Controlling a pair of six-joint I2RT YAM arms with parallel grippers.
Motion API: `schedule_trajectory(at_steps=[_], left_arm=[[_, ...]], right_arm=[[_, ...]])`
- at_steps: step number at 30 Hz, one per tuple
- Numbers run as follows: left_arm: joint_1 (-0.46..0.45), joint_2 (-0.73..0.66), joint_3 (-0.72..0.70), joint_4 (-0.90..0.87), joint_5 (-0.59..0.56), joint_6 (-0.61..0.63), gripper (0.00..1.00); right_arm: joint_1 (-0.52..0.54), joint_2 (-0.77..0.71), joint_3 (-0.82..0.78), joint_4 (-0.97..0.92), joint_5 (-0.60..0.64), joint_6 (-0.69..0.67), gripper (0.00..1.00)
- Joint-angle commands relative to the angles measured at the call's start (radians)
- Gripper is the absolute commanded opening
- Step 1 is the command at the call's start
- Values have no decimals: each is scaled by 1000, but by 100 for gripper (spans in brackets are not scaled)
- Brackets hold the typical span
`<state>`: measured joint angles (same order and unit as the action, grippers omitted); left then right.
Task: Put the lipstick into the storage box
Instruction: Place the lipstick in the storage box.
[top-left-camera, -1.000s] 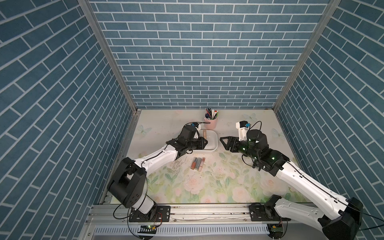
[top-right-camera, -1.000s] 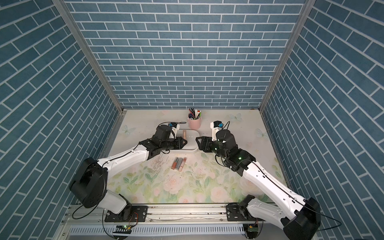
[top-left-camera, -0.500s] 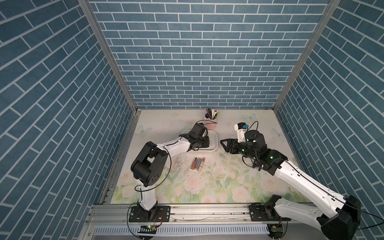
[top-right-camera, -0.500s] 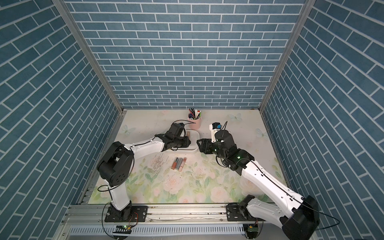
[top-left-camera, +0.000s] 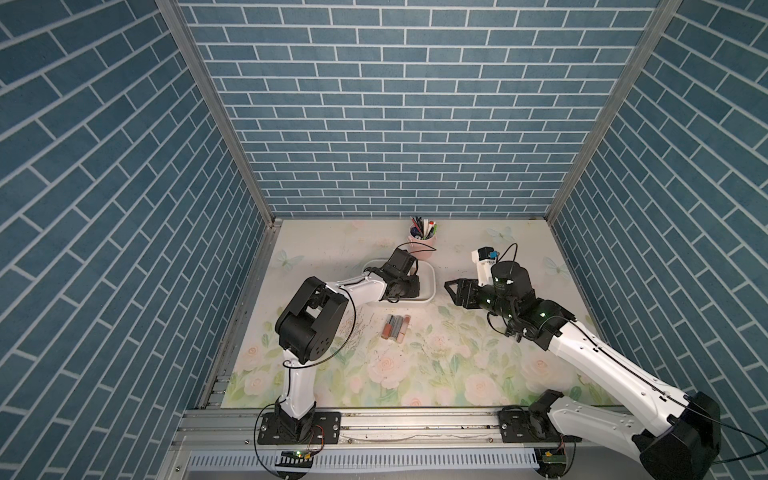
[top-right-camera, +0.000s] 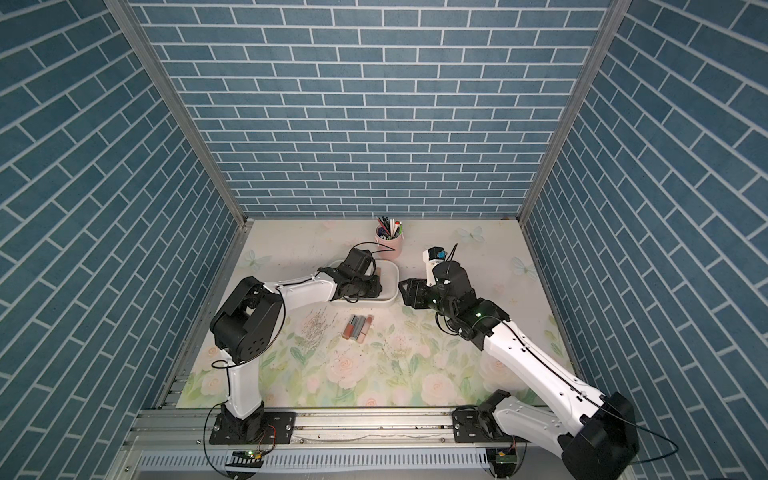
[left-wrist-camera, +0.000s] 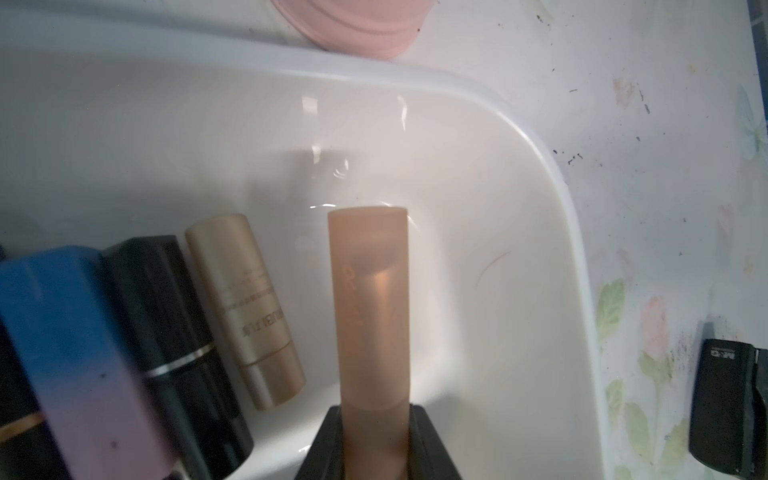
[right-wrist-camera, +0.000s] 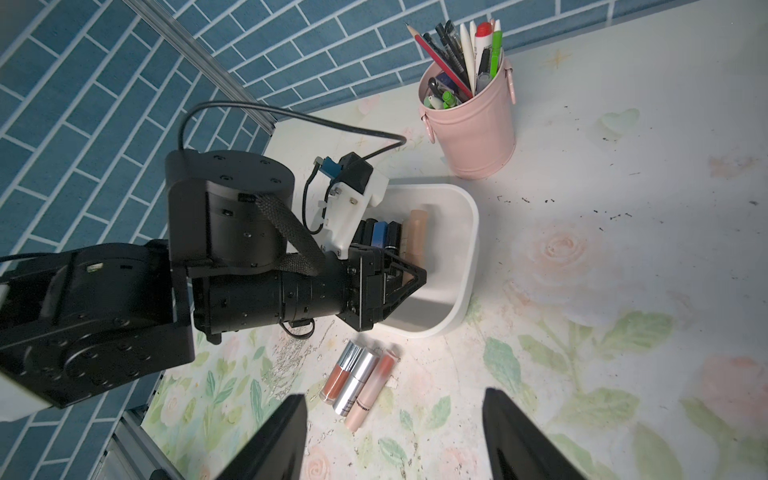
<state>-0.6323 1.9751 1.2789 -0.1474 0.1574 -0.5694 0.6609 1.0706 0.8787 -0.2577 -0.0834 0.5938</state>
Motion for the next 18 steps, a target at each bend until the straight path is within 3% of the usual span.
schedule_trajectory(at_steps=[1, 18], left_arm=[[9, 13, 13, -8, -13, -3, 13], [32, 15, 5, -2, 5, 5, 29]], right_arm=[[-7, -9, -14, 10, -22, -34, 71], [-15, -16, -9, 5, -29, -26, 71]])
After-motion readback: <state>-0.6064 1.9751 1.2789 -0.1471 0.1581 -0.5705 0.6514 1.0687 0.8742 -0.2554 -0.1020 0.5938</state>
